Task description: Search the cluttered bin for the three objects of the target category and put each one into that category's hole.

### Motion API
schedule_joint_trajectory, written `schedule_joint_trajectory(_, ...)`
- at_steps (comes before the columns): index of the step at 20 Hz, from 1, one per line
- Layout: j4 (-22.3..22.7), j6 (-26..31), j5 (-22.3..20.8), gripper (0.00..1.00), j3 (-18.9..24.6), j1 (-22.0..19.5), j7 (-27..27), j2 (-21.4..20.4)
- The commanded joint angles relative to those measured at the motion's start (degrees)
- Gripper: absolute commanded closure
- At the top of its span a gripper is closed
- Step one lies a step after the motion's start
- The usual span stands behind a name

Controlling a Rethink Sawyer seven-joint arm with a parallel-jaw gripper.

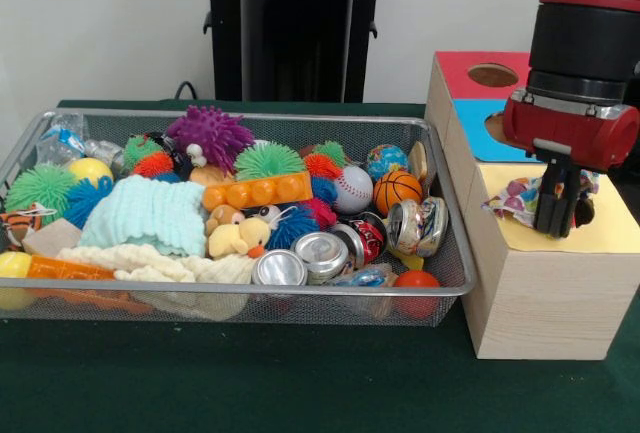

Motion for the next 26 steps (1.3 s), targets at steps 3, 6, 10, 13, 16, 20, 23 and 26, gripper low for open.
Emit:
schedule_joint_trajectory(3, 2.12, -3.02, -6.58, 1.00, 9.16, -4.43, -5.31, 4.76)
schedule_joint_trajectory(6, 1.44, -3.12, -7.44, 1.00, 10.03, -5.18, -5.40, 5.37)
schedule_joint_trajectory(10, 1.13, -3.35, -8.65, 1.00, 10.90, -5.99, -5.13, 5.74)
schedule_joint_trajectory(13, 0.89, -1.78, -8.67, 1.00, 10.88, -5.92, -4.18, 5.56)
schedule_joint_trajectory(16, 0.98, 4.39, -7.01, 1.00, 9.64, -4.88, -2.04, 4.74)
schedule_joint_trajectory(20, 2.61, 9.50, -6.59, 1.00, 8.42, -3.86, -1.59, 2.72)
schedule_joint_trajectory(23, 4.21, 9.93, -6.82, 1.00, 9.04, -4.62, -2.43, 1.42)
schedule_joint_trajectory(26, 5.39, 10.41, -6.99, 1.00, 9.31, -4.84, -2.79, 0.42)
